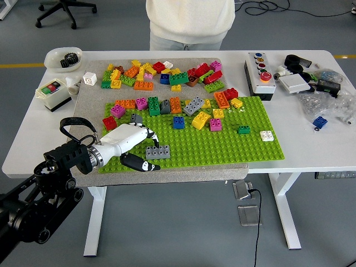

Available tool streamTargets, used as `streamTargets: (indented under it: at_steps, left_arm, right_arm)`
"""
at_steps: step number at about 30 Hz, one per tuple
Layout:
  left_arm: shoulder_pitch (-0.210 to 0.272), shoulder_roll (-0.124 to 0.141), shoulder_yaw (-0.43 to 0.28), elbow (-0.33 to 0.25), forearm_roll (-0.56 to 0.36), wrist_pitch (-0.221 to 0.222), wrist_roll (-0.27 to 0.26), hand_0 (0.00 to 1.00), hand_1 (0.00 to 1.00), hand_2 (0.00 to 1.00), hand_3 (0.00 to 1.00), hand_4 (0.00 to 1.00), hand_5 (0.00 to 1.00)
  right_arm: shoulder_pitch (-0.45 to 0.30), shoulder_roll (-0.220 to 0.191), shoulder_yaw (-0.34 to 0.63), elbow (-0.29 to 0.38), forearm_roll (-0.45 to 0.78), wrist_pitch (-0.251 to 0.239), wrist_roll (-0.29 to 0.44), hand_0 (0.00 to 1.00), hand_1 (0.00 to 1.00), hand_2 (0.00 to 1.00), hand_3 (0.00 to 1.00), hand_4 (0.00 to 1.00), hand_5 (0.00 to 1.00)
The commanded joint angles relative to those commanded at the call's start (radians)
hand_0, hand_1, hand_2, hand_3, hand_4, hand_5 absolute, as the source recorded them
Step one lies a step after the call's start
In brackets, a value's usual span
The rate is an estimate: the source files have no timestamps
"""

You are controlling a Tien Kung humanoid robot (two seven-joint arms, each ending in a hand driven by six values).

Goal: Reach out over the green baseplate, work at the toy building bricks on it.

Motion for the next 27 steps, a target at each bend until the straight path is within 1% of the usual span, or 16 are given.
streamTargets:
  at_steps: [13,27]
  left_arm:
    - [0.008,-0.002,0.003,0.008,0.0,0.001,-0.001,0.899,0.754,0.767,0.606,0.942,0.498]
    - [0.004,-0.017,0.01,0.043,0.0,0.015,-0.002,0.904,0.751,0.766,0.606,0.938,0.493]
  right_arm:
    - [-0.003,0.0,0.0,0.0,-0.004,0.001,0.0,0.728,0.608,0.616,0.52,0.717,0.527]
    - [-0.003,0.001,-0.002,0.0,-0.003,0.001,0.0,0.728,0.607,0.614,0.52,0.717,0.527]
